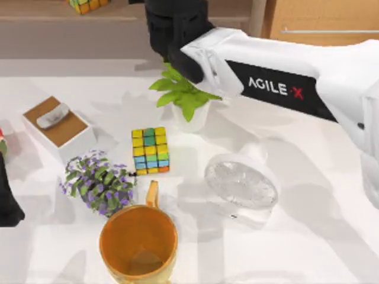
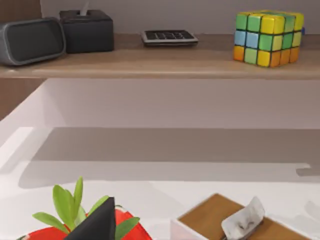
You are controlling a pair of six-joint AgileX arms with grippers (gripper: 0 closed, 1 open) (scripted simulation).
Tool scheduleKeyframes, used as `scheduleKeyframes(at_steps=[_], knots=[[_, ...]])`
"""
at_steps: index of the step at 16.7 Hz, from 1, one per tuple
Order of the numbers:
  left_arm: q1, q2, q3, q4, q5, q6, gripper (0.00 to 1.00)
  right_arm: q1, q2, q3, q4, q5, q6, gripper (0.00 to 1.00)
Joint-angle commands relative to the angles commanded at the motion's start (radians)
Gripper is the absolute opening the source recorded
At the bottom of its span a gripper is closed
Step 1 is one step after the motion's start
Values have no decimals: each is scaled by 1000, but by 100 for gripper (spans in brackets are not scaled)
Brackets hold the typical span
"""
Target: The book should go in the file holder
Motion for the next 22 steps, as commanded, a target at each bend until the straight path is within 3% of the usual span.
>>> scheduleKeyframes(at_steps=[4,11,17,22], knots=[[0,0,0,0,0,0,100,-35,-190,-227,-32,-205,-65,0],[0,0,0,0,0,0,100,-172,-663,-754,-59,-703,-45,0],[0,0,0,0,0,0,100,-492,-1009,-1091,4,-1046,210,0],[0,0,0,0,0,0,100,-879,-1088,-1235,74,-1176,551,0]])
